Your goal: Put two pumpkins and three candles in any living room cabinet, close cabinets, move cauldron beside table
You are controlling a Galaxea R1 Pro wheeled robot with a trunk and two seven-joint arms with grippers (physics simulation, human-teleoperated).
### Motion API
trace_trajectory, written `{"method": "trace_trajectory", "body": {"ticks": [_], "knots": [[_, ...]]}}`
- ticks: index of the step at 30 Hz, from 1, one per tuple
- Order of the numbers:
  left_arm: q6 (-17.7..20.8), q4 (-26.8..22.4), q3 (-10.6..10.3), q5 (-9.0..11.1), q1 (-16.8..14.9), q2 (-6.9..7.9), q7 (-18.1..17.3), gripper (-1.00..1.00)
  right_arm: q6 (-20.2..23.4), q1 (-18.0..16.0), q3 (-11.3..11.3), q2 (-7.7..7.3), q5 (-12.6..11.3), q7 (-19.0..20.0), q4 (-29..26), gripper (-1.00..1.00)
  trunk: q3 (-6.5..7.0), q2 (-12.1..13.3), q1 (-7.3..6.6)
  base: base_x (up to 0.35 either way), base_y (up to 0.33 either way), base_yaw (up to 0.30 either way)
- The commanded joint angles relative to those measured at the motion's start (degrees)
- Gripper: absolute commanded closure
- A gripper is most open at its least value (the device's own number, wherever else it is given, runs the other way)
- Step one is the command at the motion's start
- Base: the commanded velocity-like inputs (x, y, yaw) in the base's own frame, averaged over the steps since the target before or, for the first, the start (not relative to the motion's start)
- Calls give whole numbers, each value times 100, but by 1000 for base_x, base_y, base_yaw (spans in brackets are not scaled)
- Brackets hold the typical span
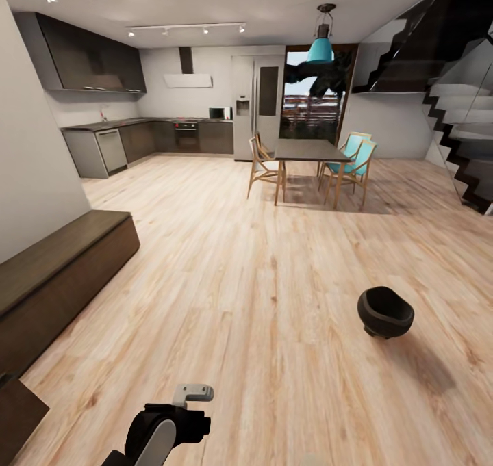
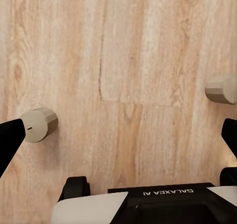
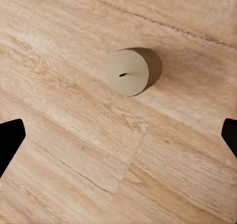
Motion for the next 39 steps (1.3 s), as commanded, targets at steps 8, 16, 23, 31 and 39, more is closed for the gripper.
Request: {"method": "trace_trajectory", "body": {"ticks": [8,16,23,31,39], "knots": [[9,-5,-12,57,-5,5,54,-100,8,-4,-33,1,-10,29,7,-100,-5,-2,0,35,-65,0],[-80,-5,-3,27,-5,11,58,-100,-218,-4,-45,1,602,-471,8,-100,-5,-2,0,1,-2,0],[-469,369,61,-537,-25,-15,61,-100,-681,-12,-50,14,1561,-824,-145,-100,-5,-2,0,0,0,0],[-774,793,68,-751,-196,-11,61,-100,-1122,-31,-45,81,2666,-1055,-644,-100,-5,-2,0,0,0,0],[-783,839,242,-744,-282,27,61,-100,-554,-648,889,571,4391,-2526,-1120,-100,-5,-2,0,0,0,0]]}}
